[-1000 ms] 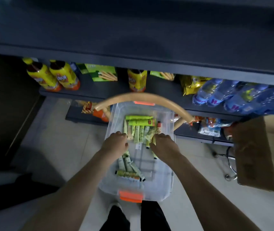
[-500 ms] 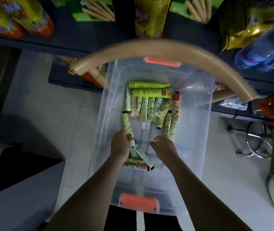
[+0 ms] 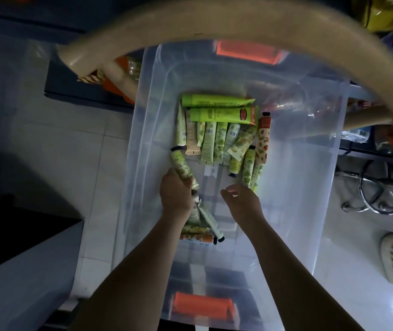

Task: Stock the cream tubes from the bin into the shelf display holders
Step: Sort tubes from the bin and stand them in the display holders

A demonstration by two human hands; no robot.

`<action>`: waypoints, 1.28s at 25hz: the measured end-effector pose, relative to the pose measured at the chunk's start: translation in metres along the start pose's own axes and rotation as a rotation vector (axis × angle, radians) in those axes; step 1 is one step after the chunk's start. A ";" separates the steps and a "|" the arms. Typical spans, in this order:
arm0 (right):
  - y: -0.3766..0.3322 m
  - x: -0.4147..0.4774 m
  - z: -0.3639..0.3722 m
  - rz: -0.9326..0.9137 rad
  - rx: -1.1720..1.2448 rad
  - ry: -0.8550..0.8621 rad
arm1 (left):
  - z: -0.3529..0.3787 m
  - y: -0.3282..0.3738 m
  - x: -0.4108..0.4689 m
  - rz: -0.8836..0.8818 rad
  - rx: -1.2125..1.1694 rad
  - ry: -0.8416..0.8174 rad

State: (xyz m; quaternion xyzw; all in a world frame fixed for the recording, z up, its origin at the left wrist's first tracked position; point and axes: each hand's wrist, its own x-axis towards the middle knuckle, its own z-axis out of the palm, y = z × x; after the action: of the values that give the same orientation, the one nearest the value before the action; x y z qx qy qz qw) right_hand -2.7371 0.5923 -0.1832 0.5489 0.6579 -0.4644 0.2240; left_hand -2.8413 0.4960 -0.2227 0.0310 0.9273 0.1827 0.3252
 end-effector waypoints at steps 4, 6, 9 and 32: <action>-0.011 -0.001 -0.008 0.005 0.135 0.075 | -0.005 0.003 0.001 -0.079 -0.105 -0.085; -0.024 0.004 -0.012 -0.008 0.184 0.120 | -0.012 0.004 0.001 -0.116 -0.178 -0.110; -0.044 0.019 -0.011 0.029 0.297 0.171 | -0.027 0.008 -0.004 -0.225 -0.442 -0.149; -0.044 -0.020 -0.045 -0.078 0.578 0.504 | -0.095 0.057 -0.051 0.181 -0.474 -0.045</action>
State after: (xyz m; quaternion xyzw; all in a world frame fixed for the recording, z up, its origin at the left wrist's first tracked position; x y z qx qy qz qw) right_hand -2.7624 0.6219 -0.1303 0.6609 0.5546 -0.4894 -0.1269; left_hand -2.8631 0.5096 -0.1040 0.0409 0.8447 0.4224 0.3263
